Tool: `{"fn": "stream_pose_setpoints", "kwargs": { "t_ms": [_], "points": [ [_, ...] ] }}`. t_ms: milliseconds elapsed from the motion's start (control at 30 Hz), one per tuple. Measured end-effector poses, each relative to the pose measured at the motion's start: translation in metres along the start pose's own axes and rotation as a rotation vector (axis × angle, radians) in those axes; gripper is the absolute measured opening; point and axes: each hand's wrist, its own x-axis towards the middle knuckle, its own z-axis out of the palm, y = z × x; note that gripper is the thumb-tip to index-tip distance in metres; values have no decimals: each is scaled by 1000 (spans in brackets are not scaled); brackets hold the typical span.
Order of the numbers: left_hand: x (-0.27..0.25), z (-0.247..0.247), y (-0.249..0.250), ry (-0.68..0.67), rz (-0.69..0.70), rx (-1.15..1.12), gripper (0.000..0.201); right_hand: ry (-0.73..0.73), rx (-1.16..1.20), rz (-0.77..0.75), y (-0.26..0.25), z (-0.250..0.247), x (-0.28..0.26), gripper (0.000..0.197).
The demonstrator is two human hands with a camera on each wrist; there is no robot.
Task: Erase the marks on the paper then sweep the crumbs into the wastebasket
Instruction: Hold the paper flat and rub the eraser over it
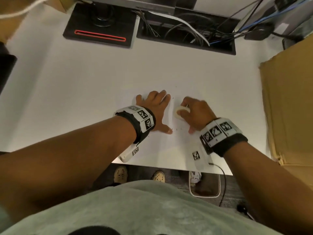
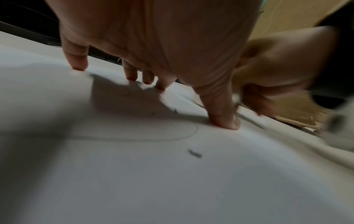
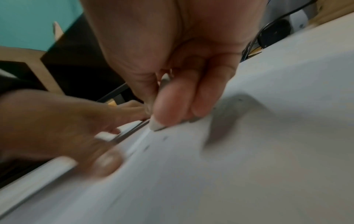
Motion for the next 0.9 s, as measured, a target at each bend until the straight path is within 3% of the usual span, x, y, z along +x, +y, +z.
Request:
{"fn": "stream_pose_setpoints", "kwargs": {
  "t_ms": [67,233,367,533,667,800,900],
  "points": [
    [0,0,1,-6,-3,-9,119,42,25,13,-2,-5,7,7],
    [-1,0,0,-3,6,-25,119,-90,0,-7,6,14,-17,5],
    [-1,-2,1,-7,4,-20,119,51,25,13,-2,-1,10,6],
    [-2,-2,0,-24,5,-25,119,-62,9,37,9,15,-21,8],
    [-2,-5,1,-29,1,-25,118,57,7,68,1,2,1,10],
    [-3,-5,2,-41,-11,-27,118,-23,-22,59,4,15,-18,8],
    [-2,-10,-3,-59,-10,-26,108,7,-21,63,8,12,-18,8]
  ]
}}
